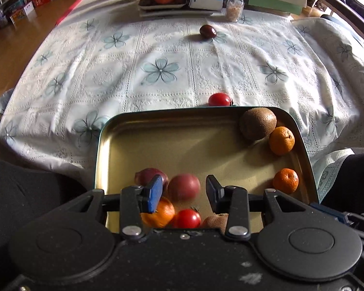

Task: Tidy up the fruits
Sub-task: 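Open the right tool to drop the kiwi while the left tool releases the plum, then withdraw both tools from the tray toward the red tomato and last plum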

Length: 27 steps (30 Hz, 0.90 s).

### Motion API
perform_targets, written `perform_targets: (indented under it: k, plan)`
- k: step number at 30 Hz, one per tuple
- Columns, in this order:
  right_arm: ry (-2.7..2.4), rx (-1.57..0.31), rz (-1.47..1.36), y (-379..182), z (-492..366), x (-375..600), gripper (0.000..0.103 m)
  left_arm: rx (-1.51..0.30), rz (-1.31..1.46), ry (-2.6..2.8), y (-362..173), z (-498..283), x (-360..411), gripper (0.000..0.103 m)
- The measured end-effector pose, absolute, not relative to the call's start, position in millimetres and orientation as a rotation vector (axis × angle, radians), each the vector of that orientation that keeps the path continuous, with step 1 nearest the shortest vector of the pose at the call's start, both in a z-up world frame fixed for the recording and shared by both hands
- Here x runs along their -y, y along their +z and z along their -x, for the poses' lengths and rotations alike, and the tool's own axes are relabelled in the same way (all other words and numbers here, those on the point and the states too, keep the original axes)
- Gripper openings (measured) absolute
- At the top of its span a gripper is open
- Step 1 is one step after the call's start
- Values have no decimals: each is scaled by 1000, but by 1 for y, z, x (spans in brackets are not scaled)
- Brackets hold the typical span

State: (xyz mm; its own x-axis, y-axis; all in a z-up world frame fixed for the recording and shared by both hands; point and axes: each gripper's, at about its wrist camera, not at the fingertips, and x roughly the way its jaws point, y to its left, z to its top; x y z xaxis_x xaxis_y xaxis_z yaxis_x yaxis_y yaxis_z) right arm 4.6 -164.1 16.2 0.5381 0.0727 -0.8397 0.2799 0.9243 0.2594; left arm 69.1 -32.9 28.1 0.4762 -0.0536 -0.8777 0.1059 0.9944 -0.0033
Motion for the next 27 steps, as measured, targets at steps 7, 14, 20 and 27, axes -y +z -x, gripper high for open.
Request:
perform_targets:
  k: [7,14,20,27]
  plan:
    - [-100,-1056,-362,3,-7,152,37,-1093,-36,-98,25,-73,27,43]
    - [-94,-1089,-363,-1,-9,152,37,-1124,-23,-81,20,-73,22,43]
    - [-118,-1096,-282,-1,-12,146,37,-1132,-38,-69,18,-73,22,43]
    - [-141,-1156,-233,-8,-19,141,37,-1141,-44,-60,15,-75,23,43]
